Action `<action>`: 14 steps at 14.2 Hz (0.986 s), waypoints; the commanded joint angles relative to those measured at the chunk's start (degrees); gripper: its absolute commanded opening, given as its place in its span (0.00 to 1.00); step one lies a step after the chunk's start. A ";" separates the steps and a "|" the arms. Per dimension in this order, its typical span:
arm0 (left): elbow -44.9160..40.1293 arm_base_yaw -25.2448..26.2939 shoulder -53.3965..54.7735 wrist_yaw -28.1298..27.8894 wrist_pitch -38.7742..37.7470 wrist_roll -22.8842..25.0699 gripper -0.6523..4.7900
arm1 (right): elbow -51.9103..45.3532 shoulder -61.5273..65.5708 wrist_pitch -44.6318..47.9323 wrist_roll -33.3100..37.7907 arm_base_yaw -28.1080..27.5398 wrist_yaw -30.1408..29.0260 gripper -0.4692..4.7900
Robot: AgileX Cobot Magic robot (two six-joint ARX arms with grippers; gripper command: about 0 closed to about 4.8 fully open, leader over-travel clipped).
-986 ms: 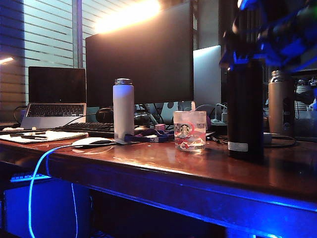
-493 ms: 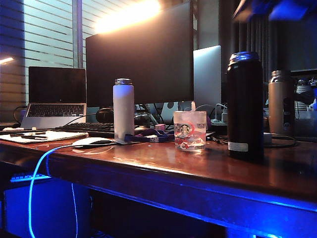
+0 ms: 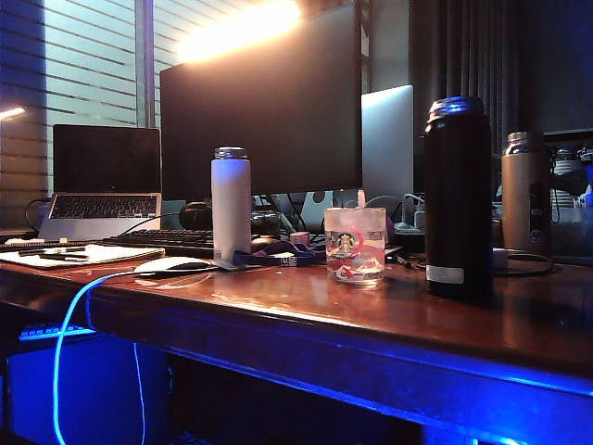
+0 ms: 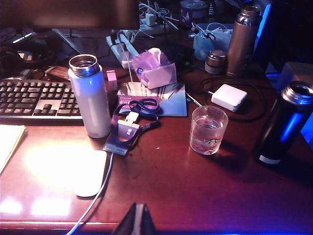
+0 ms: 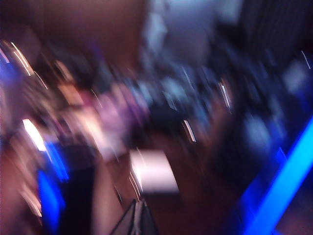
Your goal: Pick up the black thermos, pour a little water from inside into the glass cup, then place the black thermos back on the table.
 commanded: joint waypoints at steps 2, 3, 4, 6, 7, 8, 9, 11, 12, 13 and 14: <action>0.17 0.02 -0.13 0.22 0.70 0.00 0.12 | -11.91 -7.48 -4.07 0.20 -5.79 -0.50 0.09; 0.17 0.02 -0.13 0.22 0.70 0.00 0.12 | -13.64 -10.03 -10.16 0.24 -8.04 -2.80 0.09; 0.17 0.02 -0.13 0.22 0.68 0.00 0.12 | -14.93 -12.04 -12.55 0.81 -9.29 -2.69 0.09; 0.17 0.02 -0.13 0.22 0.70 0.00 0.12 | -19.12 -18.14 -12.90 3.41 -12.26 -2.73 0.09; 0.17 0.02 -0.13 0.22 0.70 0.00 0.12 | -21.07 -21.00 -12.92 4.02 -14.12 -2.73 0.09; 0.17 0.02 -0.13 0.20 0.70 0.00 0.12 | -21.11 -24.81 -17.53 4.22 -16.87 -2.78 0.09; 0.17 0.02 -0.13 0.22 0.68 0.00 0.12 | -21.11 -27.12 -20.00 4.22 -18.12 -2.73 0.09; 0.17 0.02 -0.15 0.22 0.68 0.00 0.12 | -21.11 -28.65 -20.57 4.66 -19.78 -2.36 0.09; 0.17 0.02 -0.15 0.20 0.72 0.00 0.12 | -21.11 -28.65 -20.74 4.68 -20.02 -2.73 0.09; 0.17 0.02 -0.15 0.22 0.68 0.00 0.12 | -21.11 -28.65 -20.74 4.87 -20.20 -3.56 0.09; 0.17 0.02 -0.15 0.22 0.70 0.00 0.12 | -21.11 -28.65 -20.48 4.90 -20.20 -3.65 0.09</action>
